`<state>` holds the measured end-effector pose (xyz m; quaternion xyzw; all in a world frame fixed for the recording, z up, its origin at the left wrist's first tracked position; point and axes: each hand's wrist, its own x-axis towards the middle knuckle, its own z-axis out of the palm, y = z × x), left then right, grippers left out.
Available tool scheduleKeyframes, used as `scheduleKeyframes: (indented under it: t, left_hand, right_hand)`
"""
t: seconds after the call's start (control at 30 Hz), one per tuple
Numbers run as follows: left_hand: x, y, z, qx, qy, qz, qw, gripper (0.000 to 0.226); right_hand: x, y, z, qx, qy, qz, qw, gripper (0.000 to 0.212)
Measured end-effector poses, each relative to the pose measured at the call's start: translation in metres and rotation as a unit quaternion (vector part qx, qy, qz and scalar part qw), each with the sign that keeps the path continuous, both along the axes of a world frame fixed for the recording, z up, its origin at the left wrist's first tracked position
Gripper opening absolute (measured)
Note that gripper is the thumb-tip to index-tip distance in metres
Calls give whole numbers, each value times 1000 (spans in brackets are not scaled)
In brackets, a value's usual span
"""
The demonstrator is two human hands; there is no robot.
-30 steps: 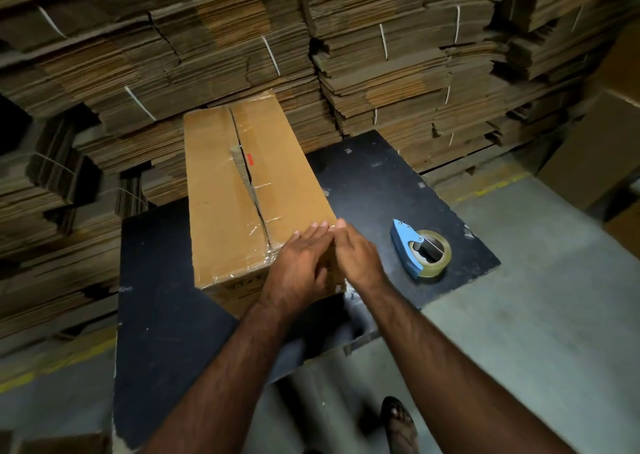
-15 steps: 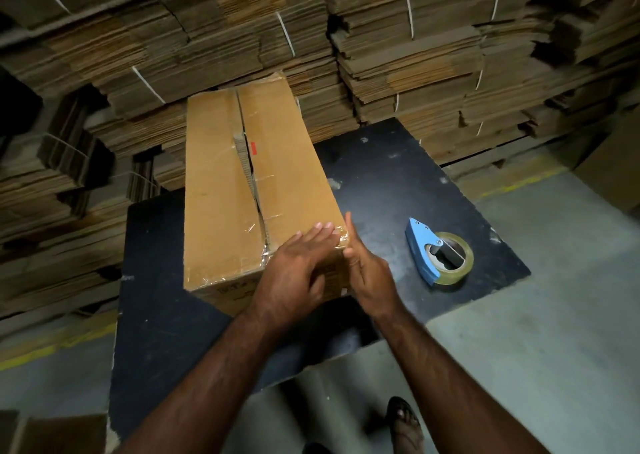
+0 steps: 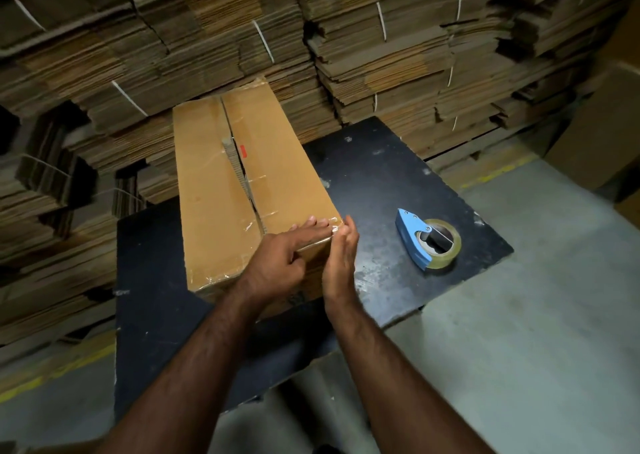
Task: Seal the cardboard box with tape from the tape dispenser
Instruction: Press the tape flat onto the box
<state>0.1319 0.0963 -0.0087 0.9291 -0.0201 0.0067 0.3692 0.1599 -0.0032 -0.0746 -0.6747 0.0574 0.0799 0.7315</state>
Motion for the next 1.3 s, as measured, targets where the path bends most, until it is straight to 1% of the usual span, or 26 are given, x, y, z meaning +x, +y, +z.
scheduleKeyframes:
  t: [0.07,0.1,0.17,0.23,0.3,0.37,0.47,0.5,0.53,0.6,0.67,0.7,0.73,0.8,0.83,0.87,0.93,0.97,1.03,1.07,1.1,1.17,1.27,1.3]
  left_hand:
    - [0,4,1,4,-4,-2,1000,86]
    - [0,4,1,5,-7,-3,1000,86]
    - [1,3,0,2,-9,-6,1000,85]
    - [-1,3,-1,-11,-14,1,1000,82]
    - [-1,5,2,-51,-1,30,998,76]
    - [2,8,3,-87,25,47,995,70]
    - [3,8,5,-88,44,55,994,71]
    - [2,7,5,-85,50,54,994,72]
    - [1,7,6,-80,53,56,994,71]
    - [3,6,8,-55,47,58,996,62]
    - [4,3,8,-33,39,73,996,50]
    - [4,1,8,-28,37,78,996,48]
    - [4,0,8,-22,34,78,996,49]
    - [4,1,9,-15,34,73,997,56]
    - [3,2,8,-16,30,68,997,58]
    - [1,3,7,-18,23,62,998,60]
    - [-3,4,5,-18,-5,53,998,65]
    - [-6,5,3,-21,-20,52,998,70]
    - [-8,6,3,-30,-26,47,998,84]
    - [-7,7,2,-33,-18,40,998,88]
    - [-6,7,1,-32,-10,36,999,89]
    - [-3,8,-1,-26,4,37,999,89]
    - [-1,5,0,-36,21,56,998,87]
    - [-1,4,0,-42,28,67,996,87]
  right_hand:
    - [5,-1,-18,-23,18,21,999,93]
    - [5,-3,-18,-32,22,24,999,97]
    - [1,-6,-3,-36,3,-4,999,94]
    - [-5,5,10,-10,-34,-44,998,88]
    - [-8,24,19,-11,-47,-85,995,78]
    - [-4,35,11,-11,-19,-114,993,79]
    - [0,33,-8,61,95,-119,986,95]
    - [-5,32,-6,64,105,-122,985,96]
    - [-8,32,-2,57,93,-127,986,98]
    - [-4,40,11,70,69,-149,984,101]
    - [15,46,20,70,106,-194,973,110]
    - [25,45,16,74,133,-207,966,114]
    - [35,42,14,92,157,-200,963,113]
    - [47,31,17,108,177,-167,964,97]
    - [45,22,29,81,188,-142,969,89]
    - [41,15,38,49,175,-119,976,81]
    - [29,9,39,-31,112,-100,988,62]
    - [19,7,40,-87,76,-94,989,55]
    - [7,9,33,-181,-6,-87,980,48]
    - [7,12,29,-209,-29,-88,974,44]
    - [11,16,28,-225,-31,-87,970,40]
    - [27,18,35,-226,1,-81,971,46]
    - [47,10,48,-164,85,-34,982,59]
    - [47,9,48,-160,89,-18,983,60]
